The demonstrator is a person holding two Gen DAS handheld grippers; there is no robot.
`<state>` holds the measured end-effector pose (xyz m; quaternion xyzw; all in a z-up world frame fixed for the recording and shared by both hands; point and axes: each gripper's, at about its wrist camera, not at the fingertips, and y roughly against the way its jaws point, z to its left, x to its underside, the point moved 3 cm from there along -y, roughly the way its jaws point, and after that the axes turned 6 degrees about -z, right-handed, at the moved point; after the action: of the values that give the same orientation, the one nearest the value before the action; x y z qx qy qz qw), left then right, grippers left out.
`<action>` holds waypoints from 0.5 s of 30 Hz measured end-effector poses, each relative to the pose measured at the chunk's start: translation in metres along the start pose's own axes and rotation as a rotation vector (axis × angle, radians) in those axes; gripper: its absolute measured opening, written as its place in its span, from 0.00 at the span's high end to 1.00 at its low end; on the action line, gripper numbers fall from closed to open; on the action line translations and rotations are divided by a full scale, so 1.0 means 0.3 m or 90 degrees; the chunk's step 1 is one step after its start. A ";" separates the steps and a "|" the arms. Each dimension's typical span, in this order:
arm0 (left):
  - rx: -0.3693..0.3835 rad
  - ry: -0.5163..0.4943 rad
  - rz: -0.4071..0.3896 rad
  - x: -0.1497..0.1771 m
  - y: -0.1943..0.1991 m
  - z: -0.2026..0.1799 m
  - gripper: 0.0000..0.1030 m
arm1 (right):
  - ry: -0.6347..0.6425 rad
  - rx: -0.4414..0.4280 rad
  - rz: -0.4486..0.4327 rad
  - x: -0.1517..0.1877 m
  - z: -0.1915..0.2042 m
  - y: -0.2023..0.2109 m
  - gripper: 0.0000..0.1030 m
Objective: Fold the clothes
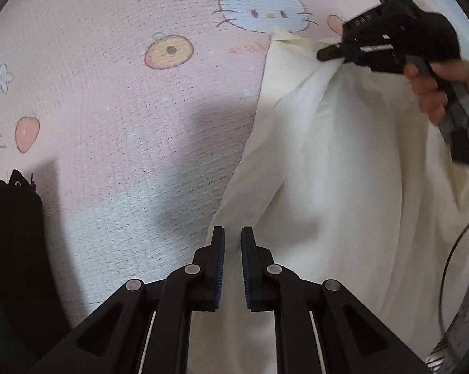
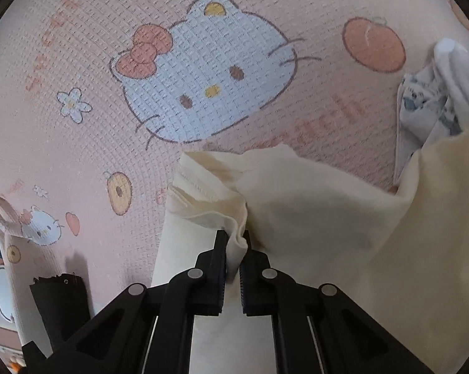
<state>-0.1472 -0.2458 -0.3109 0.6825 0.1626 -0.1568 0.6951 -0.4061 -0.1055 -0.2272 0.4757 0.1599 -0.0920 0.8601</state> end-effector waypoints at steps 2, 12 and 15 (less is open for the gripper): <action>-0.006 -0.027 0.009 0.028 -0.019 -0.009 0.91 | -0.002 -0.003 0.014 -0.002 -0.038 0.012 0.95; -0.341 -0.418 -0.155 0.143 0.004 -0.207 0.23 | -0.028 -0.039 0.028 0.050 -0.117 0.046 0.95; -0.320 -0.351 -0.117 0.145 0.047 -0.167 0.22 | -0.011 -0.033 0.036 0.052 -0.131 0.067 0.95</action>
<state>-0.1026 -0.1952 -0.3181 0.4058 0.0633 -0.3514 0.8414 -0.3927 -0.0615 -0.2365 0.4570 0.1410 -0.0676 0.8756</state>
